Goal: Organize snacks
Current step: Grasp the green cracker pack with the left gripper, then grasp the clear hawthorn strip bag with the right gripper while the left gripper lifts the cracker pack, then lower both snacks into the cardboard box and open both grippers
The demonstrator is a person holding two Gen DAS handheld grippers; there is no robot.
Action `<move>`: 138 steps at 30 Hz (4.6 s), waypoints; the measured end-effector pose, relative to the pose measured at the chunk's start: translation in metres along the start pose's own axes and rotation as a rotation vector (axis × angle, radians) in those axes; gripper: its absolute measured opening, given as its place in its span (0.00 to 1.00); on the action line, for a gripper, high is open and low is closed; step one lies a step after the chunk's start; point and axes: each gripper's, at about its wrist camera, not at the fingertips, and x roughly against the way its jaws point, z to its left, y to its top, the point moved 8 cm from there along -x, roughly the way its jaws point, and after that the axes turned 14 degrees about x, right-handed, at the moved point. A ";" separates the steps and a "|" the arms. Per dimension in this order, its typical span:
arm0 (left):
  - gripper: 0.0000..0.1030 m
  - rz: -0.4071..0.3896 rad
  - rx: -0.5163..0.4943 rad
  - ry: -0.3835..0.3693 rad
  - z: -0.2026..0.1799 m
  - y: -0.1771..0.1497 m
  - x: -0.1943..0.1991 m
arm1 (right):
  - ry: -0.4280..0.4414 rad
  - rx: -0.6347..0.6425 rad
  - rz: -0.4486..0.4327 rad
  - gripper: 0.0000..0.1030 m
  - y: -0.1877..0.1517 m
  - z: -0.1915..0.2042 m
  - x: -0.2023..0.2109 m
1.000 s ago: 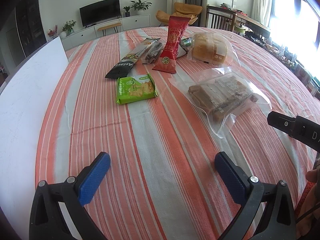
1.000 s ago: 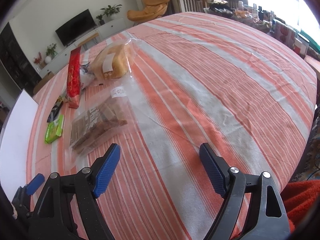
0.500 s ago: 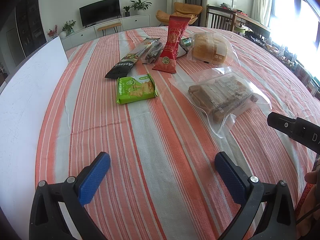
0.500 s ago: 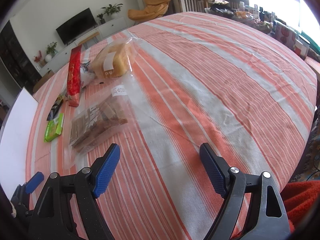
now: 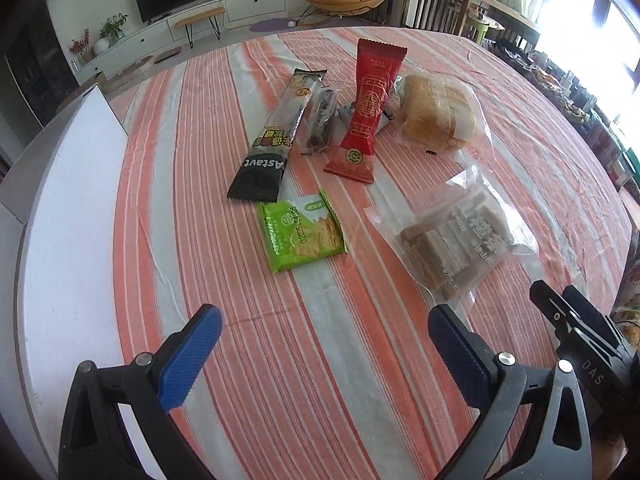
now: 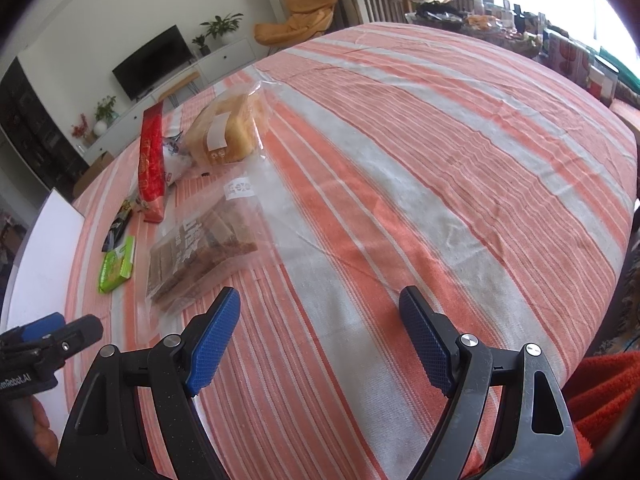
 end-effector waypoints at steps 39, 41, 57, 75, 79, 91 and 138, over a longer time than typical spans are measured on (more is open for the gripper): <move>0.99 -0.191 0.168 0.063 0.047 -0.052 -0.026 | -0.007 0.009 0.002 0.82 -0.001 0.002 0.000; 1.00 -0.193 0.174 0.066 0.049 -0.051 -0.027 | -0.009 0.011 0.003 0.82 -0.001 0.002 0.000; 1.00 -0.218 0.177 0.065 0.049 -0.055 -0.025 | -0.010 0.028 0.010 0.86 0.000 0.005 -0.002; 1.00 -0.218 0.178 0.064 0.049 -0.055 -0.025 | 0.309 -0.376 -0.084 0.85 -0.001 -0.036 0.012; 1.00 -0.218 0.178 0.064 0.049 -0.055 -0.025 | 0.367 -0.366 0.078 0.86 -0.005 0.011 0.006; 1.00 -0.218 0.178 0.063 0.048 -0.055 -0.025 | -0.030 0.050 0.270 0.89 0.078 0.120 -0.092; 0.83 -0.289 0.742 0.215 0.348 -0.137 0.142 | 0.819 0.646 0.167 0.73 -0.007 0.446 0.094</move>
